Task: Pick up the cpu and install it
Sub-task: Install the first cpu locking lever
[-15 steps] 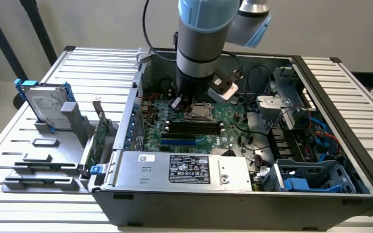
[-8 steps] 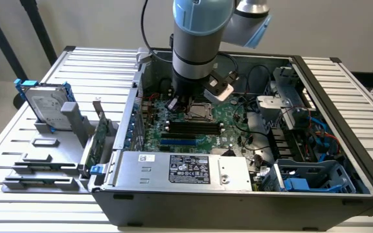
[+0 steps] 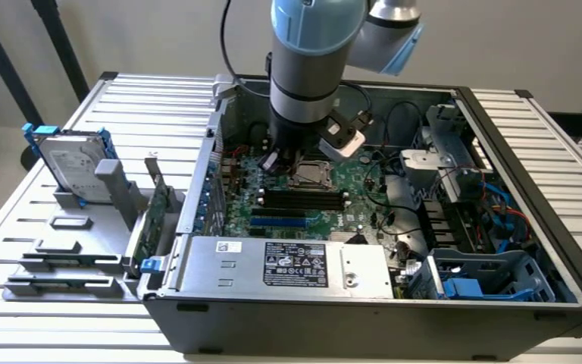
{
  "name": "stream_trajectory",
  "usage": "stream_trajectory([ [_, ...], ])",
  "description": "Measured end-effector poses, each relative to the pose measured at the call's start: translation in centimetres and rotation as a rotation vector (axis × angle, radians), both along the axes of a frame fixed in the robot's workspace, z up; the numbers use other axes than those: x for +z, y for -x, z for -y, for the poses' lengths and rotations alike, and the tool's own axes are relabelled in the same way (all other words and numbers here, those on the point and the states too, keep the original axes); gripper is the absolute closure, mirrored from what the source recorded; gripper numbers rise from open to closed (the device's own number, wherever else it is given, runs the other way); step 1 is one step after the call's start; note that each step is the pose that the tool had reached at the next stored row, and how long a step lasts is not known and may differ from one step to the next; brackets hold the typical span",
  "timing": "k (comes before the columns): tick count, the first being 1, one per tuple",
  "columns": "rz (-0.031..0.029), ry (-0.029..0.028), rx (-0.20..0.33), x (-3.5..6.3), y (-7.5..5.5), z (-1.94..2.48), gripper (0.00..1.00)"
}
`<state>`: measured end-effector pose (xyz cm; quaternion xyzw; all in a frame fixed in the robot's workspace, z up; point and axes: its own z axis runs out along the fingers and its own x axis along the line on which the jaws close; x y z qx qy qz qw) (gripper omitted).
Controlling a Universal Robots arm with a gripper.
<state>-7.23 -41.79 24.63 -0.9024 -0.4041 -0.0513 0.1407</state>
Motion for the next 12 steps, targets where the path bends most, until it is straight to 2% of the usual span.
stream_trajectory([
  [6, 0.0005, -0.0006, 0.000, -0.02, -0.1, -0.01, 0.89],
  [12, 0.0051, -0.0003, 0.000, -1.02, -0.1, 0.00, 0.89],
])
